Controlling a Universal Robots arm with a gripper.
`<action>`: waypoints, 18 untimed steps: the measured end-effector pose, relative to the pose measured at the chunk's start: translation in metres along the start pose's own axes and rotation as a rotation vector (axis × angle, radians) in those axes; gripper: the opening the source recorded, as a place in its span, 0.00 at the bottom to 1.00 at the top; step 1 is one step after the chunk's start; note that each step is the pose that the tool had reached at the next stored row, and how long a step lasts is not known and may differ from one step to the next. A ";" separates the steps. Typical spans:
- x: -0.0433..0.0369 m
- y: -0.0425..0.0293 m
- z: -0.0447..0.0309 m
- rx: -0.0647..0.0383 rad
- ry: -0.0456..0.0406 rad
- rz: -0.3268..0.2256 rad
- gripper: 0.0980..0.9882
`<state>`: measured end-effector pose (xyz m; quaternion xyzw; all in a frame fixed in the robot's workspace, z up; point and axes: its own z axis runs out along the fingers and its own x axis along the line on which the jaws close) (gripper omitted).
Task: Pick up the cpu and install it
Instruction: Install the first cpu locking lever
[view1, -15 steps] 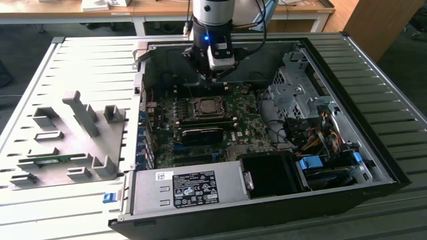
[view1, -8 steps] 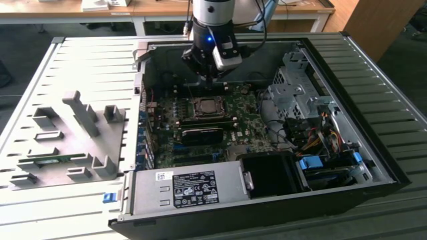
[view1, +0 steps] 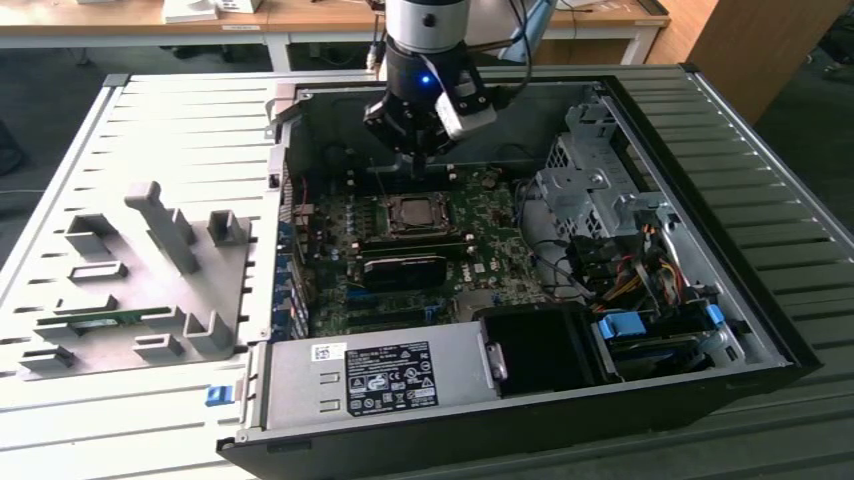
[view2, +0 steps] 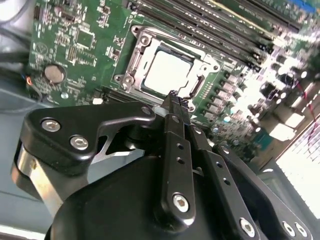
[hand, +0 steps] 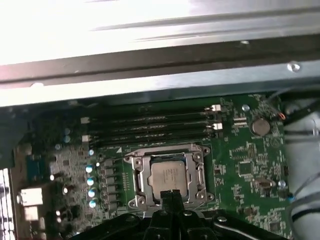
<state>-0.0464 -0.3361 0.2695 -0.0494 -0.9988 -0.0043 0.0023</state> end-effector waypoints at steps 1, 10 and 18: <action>0.0000 0.0000 0.0001 0.000 0.0002 -0.018 0.01; 0.0010 -0.0001 0.0015 -0.035 0.0024 -0.131 0.01; 0.0275 -0.0028 0.0044 -0.035 0.0011 -0.126 0.01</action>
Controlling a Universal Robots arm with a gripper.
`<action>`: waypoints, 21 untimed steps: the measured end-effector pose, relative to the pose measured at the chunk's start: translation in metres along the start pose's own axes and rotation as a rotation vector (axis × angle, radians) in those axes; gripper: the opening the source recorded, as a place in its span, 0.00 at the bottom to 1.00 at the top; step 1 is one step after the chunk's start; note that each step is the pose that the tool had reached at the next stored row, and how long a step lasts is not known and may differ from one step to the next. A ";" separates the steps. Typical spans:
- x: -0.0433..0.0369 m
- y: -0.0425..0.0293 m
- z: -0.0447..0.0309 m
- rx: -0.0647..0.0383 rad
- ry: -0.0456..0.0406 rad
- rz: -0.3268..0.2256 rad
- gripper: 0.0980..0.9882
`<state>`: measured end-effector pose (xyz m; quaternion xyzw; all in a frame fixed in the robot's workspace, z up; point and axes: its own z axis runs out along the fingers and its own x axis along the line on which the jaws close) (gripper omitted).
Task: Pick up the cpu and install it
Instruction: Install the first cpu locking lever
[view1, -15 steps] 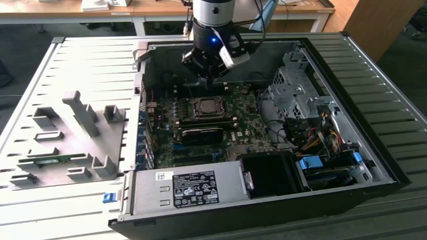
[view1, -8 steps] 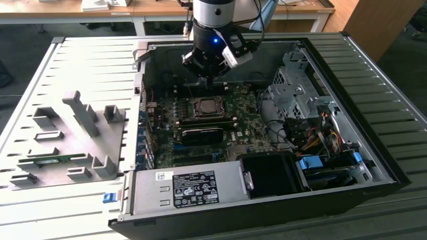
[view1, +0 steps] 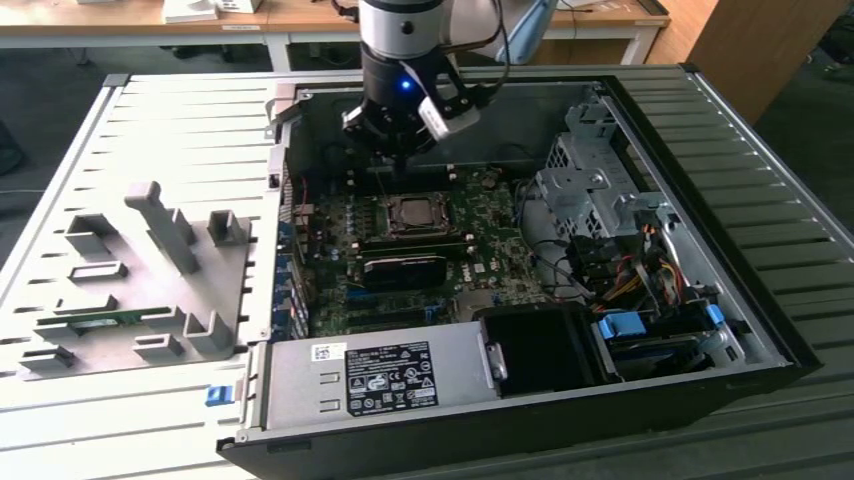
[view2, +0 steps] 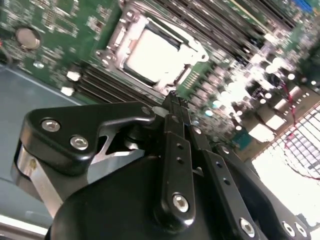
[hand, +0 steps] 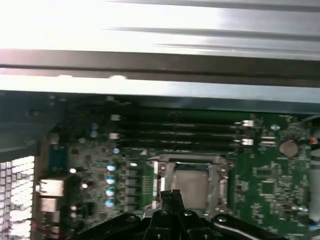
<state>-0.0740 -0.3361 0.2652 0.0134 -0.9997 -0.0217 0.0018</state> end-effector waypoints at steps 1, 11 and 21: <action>0.0032 0.0001 0.0004 0.000 -0.0001 0.000 0.01; 0.0258 0.0008 0.0034 0.000 -0.0003 0.000 0.01; 0.0348 0.0089 0.0062 0.000 -0.0001 0.000 0.01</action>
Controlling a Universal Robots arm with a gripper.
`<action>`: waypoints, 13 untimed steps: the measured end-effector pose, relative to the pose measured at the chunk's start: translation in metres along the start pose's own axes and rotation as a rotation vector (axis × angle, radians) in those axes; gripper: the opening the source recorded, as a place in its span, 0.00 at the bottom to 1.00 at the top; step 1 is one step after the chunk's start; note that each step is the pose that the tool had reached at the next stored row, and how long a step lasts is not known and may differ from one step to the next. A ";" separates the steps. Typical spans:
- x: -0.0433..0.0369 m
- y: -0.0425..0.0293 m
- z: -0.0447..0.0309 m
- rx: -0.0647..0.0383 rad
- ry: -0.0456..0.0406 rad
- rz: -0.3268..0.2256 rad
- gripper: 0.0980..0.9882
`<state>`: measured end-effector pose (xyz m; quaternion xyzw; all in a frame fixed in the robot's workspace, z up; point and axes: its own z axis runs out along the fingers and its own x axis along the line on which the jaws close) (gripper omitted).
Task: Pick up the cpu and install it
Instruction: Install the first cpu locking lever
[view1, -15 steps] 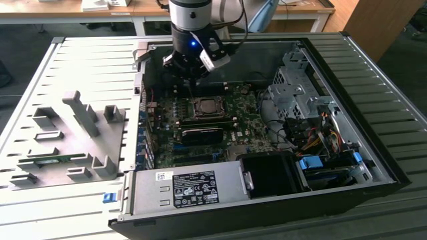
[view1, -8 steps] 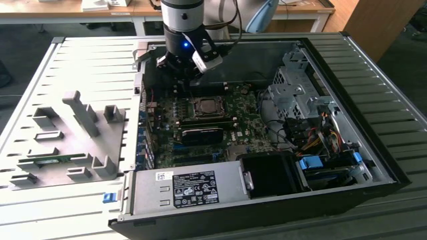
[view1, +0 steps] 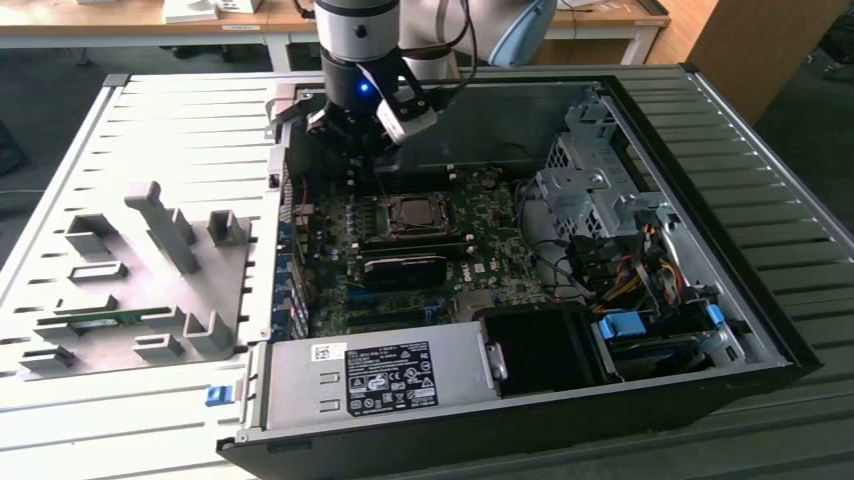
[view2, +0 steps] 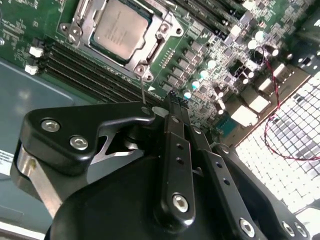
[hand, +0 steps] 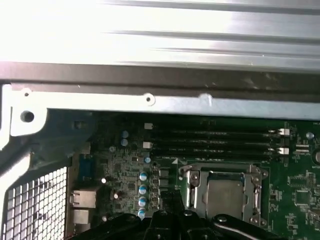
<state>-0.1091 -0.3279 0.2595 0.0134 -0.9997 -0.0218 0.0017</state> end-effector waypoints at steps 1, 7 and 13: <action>0.0005 0.0013 0.0002 0.000 0.0000 0.000 0.01; 0.0025 0.0106 0.0023 0.000 -0.0001 0.000 0.01; 0.0003 0.0144 0.0040 0.000 0.0000 0.000 0.01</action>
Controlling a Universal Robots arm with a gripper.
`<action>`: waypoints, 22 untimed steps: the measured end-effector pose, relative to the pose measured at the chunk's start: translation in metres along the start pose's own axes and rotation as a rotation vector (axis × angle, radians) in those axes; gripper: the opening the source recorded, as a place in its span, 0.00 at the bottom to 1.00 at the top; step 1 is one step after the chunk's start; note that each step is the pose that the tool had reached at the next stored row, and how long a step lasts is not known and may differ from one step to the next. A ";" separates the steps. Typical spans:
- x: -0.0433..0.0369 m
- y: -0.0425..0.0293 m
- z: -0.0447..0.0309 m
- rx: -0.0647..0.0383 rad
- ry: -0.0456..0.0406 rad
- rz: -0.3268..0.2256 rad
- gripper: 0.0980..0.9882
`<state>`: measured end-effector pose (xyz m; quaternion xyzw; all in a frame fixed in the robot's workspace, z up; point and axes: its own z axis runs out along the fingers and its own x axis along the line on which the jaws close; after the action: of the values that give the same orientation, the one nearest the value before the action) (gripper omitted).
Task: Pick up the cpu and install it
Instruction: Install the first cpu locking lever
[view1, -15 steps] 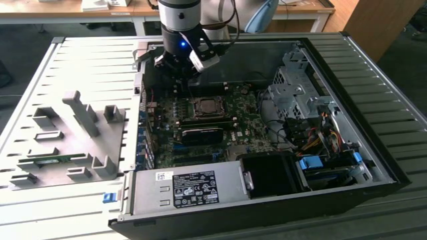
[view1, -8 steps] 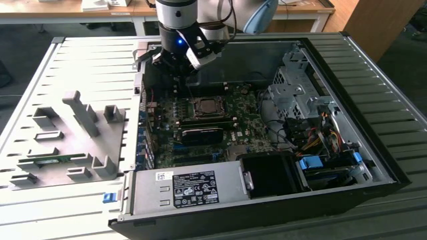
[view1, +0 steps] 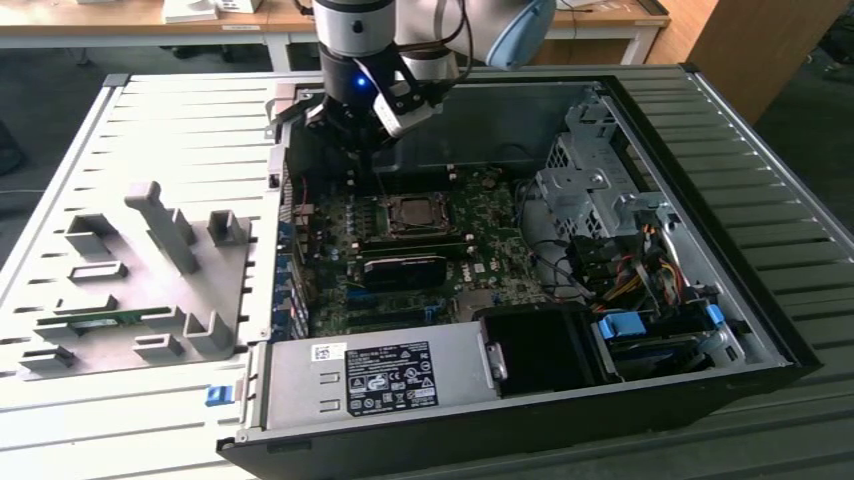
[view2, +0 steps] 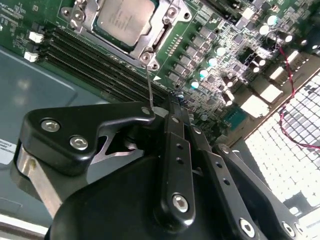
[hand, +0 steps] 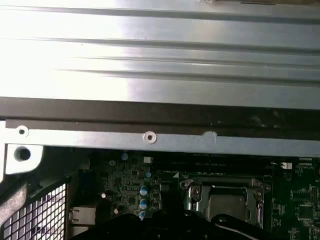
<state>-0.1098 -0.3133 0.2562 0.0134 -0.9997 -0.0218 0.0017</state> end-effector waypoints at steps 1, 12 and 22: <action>-0.0010 0.0005 0.0001 0.000 0.0000 0.000 0.01; -0.0304 0.0004 0.0019 0.000 -0.0001 0.000 0.01; -0.0330 -0.0021 0.0069 -0.046 -0.0015 0.004 0.01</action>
<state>-0.0768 -0.3142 0.2490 0.0112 -0.9989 -0.0448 0.0013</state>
